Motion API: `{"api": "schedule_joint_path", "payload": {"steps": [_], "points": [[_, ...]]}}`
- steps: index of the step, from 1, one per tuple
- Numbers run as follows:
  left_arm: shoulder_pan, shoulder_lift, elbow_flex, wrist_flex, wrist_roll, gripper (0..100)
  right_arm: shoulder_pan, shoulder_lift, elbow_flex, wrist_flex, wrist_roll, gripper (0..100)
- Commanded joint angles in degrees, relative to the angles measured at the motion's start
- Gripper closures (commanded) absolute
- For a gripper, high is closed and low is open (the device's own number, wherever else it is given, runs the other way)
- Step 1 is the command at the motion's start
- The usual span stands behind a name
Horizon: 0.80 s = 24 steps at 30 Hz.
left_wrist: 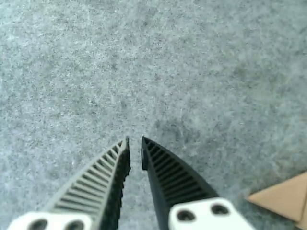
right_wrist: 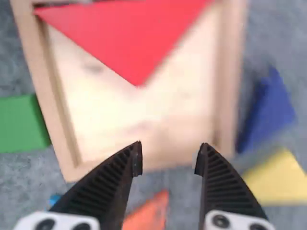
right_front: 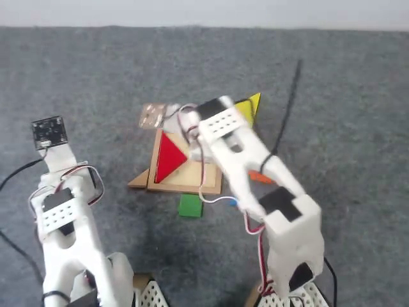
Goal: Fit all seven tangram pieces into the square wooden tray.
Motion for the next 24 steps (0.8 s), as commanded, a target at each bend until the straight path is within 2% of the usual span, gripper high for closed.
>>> {"api": "schedule_joint_path", "payload": {"steps": [1,4,7,11,19,24], "points": [[0.4,-1.8,-2.1,-1.2,-0.7,96,4.9,-9.1,-2.9,3.1,-7.3,80.0],[0.4,-1.8,-2.0,-1.1,-0.7,96,9.8,-11.0,-2.7,3.9,-14.6,80.0],[0.4,-1.8,-2.0,-1.1,-0.7,96,13.9,-9.1,-1.1,2.1,-28.0,80.0],[0.4,-1.8,-2.0,-1.1,-0.7,96,13.1,-2.7,0.3,-1.2,-41.6,80.0],[0.4,-1.8,-2.0,-1.1,-0.8,96,4.7,5.4,-3.4,-3.1,-51.1,80.0],[0.4,-1.8,-2.0,-1.1,-0.8,96,4.3,12.0,-9.4,-3.2,-56.4,80.1]]}}
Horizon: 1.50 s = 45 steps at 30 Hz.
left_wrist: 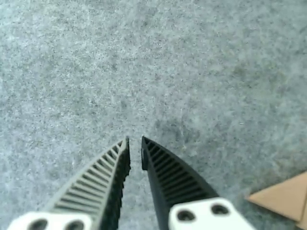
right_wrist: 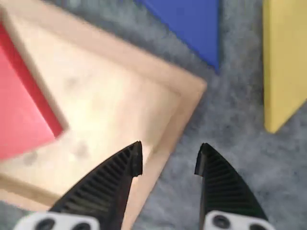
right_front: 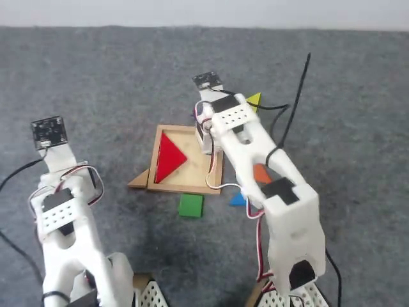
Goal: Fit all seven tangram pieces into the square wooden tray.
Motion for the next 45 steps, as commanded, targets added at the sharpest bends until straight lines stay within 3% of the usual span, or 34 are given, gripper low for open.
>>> {"api": "schedule_joint_path", "payload": {"steps": [1,4,9,23,26,31,35,40,45], "points": [[0.5,-1.8,-2.0,-1.1,-0.6,96,0.2,3.3,-7.0,-0.7,-2.7,80.1],[0.5,-1.8,-2.0,-1.1,-0.6,96,1.4,8.0,-10.6,0.2,-2.8,82.4],[0.5,-1.8,-2.0,-1.1,-0.6,96,2.6,10.7,-16.0,6.3,-1.8,99.5],[0.5,-1.8,-2.0,-1.1,-0.6,96,7.4,10.9,-16.4,13.3,10.8,98.3],[0.5,-1.8,-2.0,-1.1,-0.6,96,6.7,10.7,-16.5,13.3,13.9,90.9],[0.5,-1.8,-2.0,-1.1,-0.6,96,2.9,9.7,-17.0,13.6,17.5,65.7],[0.5,-1.8,-2.0,-1.1,-0.6,96,2.6,6.9,-17.8,15.5,14.8,57.9],[0.5,-1.8,-2.0,-1.1,-0.6,96,6.3,0.7,-20.9,18.1,9.8,62.6],[0.5,-1.8,-2.0,-1.1,-0.6,96,12.0,-1.0,-24.5,10.6,-0.8,71.2]]}}
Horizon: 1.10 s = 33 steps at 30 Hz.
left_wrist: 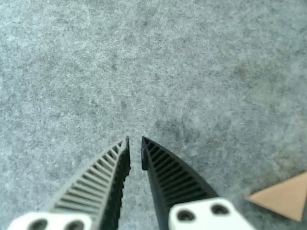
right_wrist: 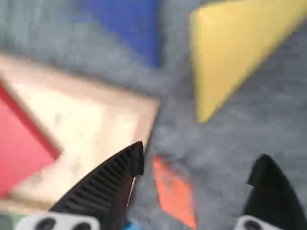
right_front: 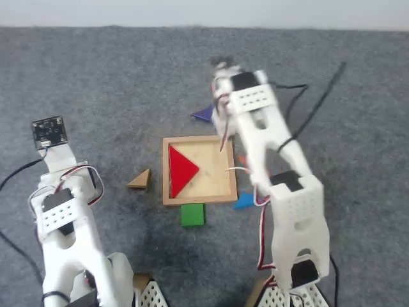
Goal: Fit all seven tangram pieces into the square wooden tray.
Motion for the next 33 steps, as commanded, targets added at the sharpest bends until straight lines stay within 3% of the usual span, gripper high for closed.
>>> {"api": "schedule_joint_path", "payload": {"steps": [1,4,7,11,15,19,22,27,33], "points": [[0.5,-1.8,-2.0,-1.1,-0.7,96,4.3,-3.8,-5.0,-7.0,-8.5,73.0],[0.5,-1.8,-2.0,-1.1,-0.7,96,5.1,0.1,-7.0,-13.9,-15.1,76.5],[0.5,-1.8,-2.0,-1.1,-0.7,96,5.1,5.6,-10.3,-18.7,-19.3,73.1],[0.5,-1.8,-2.0,-1.1,-0.7,96,3.9,14.2,-17.6,-22.0,-24.6,65.1],[0.4,-1.8,-2.0,-1.1,-0.7,96,3.5,23.6,-27.9,-22.7,-26.2,67.8],[0.4,-1.8,-2.0,-1.1,-0.7,96,3.1,31.2,-38.3,-18.3,-25.1,68.2],[0.4,-1.8,-2.0,-1.1,-0.7,96,2.2,35.5,-44.1,-15.0,-20.1,68.2],[0.4,-1.8,-2.0,-1.1,-0.7,96,1.5,38.1,-46.6,-14.0,-16.4,68.6],[0.4,-1.8,-2.0,-1.1,-0.7,96,1.5,38.2,-46.2,-10.8,-7.1,80.4]]}}
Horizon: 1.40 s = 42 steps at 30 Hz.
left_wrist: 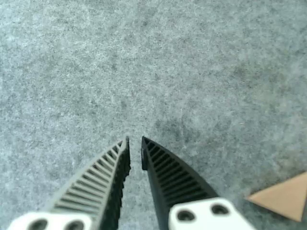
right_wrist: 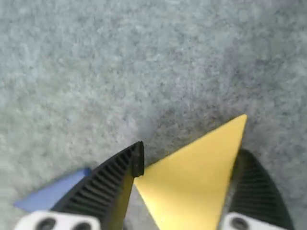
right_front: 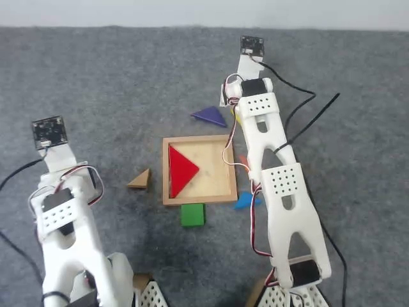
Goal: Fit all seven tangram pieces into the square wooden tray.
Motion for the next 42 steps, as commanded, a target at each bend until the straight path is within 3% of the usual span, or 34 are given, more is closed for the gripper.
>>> {"api": "schedule_joint_path", "payload": {"steps": [1,14,18,21,26,31,37,42], "points": [[0.4,-1.8,-2.0,-1.1,-0.7,96,-1.2,-0.4,-2.5,2.2,7.7,81.5],[0.4,-1.8,-2.0,-1.1,-0.7,96,-1.0,-1.0,-5.3,15.3,40.3,82.9],[0.4,-1.8,-2.0,-1.1,-0.7,96,-1.2,-2.5,-12.0,22.5,45.2,81.8],[0.4,-1.8,-2.0,-1.1,-0.7,96,-1.3,-3.7,-17.5,27.8,48.7,75.7],[0.4,-1.8,-2.0,-1.1,-0.7,96,0.2,-9.0,-14.5,28.6,52.6,65.8],[0.4,-1.8,-2.0,-1.1,-0.7,96,0.2,-16.3,-2.8,28.9,59.5,65.5],[0.3,-1.8,-2.0,-1.1,-0.7,96,-1.6,-31.2,26.4,28.2,65.8,65.2],[0.4,-1.8,-2.0,-1.1,-0.7,96,-1.2,-36.6,37.5,21.6,66.3,65.2]]}}
